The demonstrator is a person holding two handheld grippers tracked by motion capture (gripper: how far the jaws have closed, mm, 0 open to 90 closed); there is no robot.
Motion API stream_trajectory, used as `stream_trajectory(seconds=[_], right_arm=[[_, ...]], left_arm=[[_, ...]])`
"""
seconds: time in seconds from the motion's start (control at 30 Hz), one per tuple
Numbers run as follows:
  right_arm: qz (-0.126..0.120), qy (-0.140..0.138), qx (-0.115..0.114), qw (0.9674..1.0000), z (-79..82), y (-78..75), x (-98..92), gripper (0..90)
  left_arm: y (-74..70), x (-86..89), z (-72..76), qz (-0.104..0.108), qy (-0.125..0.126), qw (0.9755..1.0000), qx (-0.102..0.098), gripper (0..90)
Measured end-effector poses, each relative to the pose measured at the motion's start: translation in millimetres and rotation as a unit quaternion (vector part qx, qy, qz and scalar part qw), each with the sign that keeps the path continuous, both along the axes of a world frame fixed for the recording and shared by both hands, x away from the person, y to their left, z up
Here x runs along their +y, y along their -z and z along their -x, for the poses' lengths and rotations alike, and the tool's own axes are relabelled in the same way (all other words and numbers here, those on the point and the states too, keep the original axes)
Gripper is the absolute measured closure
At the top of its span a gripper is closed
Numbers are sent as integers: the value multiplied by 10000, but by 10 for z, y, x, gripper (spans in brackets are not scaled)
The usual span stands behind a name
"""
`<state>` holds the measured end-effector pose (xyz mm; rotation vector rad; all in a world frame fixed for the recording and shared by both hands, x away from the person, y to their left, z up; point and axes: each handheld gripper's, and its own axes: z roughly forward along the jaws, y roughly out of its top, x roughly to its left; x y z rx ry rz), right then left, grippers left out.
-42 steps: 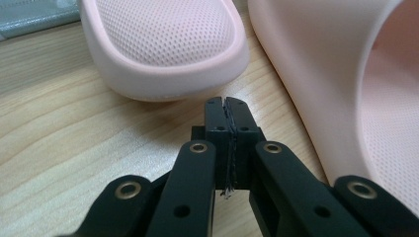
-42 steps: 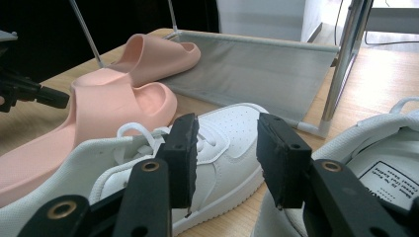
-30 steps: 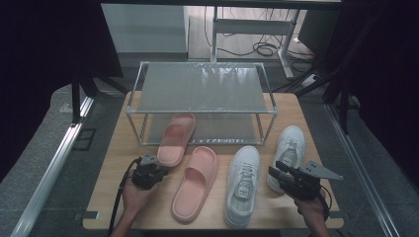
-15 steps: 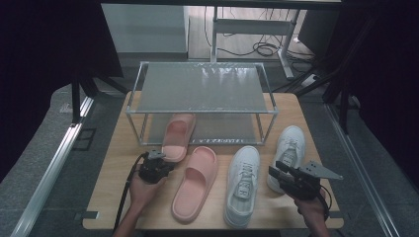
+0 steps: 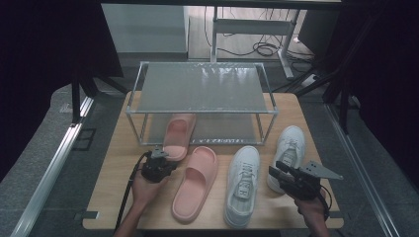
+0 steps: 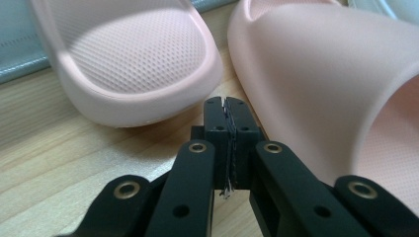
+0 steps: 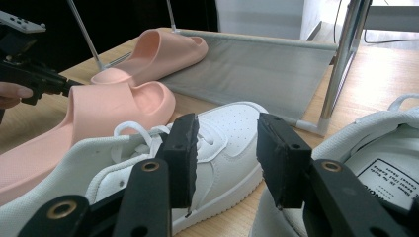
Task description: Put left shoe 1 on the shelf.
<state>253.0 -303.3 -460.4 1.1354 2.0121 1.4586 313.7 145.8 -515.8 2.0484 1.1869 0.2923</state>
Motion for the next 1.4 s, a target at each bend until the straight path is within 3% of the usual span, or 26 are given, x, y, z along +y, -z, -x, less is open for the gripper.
stream_trajectory(seconds=[1.4], right_arm=[[-25,-21,33,10000,-6,10,5,591]], left_arm=[[43,-160,-530,-94,-332,9994,13,900]])
